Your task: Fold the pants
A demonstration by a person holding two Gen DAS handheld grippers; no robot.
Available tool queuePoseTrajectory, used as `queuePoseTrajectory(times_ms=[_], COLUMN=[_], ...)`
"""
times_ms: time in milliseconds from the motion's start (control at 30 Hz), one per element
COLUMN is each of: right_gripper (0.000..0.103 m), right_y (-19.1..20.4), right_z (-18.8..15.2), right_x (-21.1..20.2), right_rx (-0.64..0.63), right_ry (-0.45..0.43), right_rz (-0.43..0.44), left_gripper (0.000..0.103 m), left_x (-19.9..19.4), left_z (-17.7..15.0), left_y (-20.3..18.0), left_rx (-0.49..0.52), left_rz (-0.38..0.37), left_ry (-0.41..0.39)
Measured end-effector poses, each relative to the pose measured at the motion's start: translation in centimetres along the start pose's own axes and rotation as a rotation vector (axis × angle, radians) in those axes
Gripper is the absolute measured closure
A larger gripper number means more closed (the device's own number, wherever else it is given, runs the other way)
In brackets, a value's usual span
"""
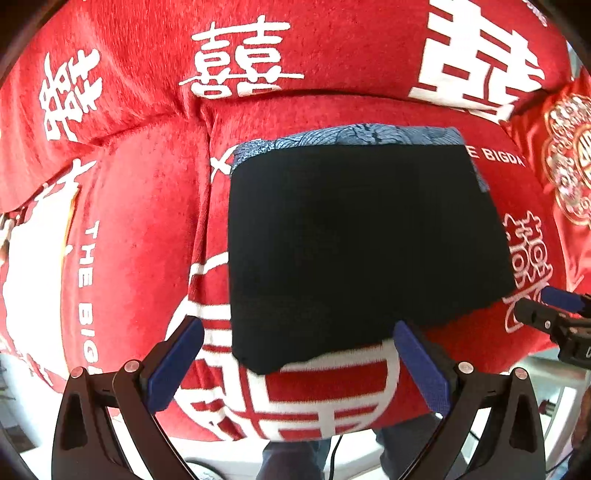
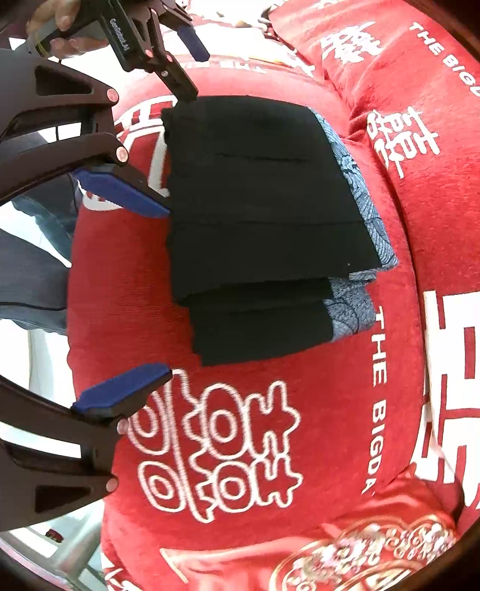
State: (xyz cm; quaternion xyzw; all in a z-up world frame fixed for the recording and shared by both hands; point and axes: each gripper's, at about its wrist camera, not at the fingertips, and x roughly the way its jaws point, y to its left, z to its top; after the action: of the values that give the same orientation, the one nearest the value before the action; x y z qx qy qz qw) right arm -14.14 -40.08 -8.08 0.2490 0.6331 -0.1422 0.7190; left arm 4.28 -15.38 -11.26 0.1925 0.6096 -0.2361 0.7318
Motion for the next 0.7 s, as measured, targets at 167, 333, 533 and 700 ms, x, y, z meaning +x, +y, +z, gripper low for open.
queuePoseTrajectory(times_ms=[167,333,533,700], right_gripper=[0.020,0.020,0.020,0.020], right_y=[0.9,3.2,6.1,7.7], right_z=[-1.3,-2.1,-2.9,-3.1], right_x=[-2.1,-4.5,-7.0,-7.8], right_rx=[0.023,0.000,-0.033,-0.057], right_ry=[0.002,-0.023,-0.040,-0.040], right_rz=[0.016,-0.004,-0.043,-0.069], left_gripper=[0.000,0.000,0.000,0.000], left_x=[-3.1,-6.2,-8.3,-8.9], left_z=[-1.5,-2.5,-3.0,-2.9], left_y=[0.9,1.5,2.2,3.0], left_rx=[0.020,0.020,-0.038,-0.081], left_rz=[-0.013,0.021,0.042,0.045], left_ry=[0.005,-0.018,-0.022,-0.023])
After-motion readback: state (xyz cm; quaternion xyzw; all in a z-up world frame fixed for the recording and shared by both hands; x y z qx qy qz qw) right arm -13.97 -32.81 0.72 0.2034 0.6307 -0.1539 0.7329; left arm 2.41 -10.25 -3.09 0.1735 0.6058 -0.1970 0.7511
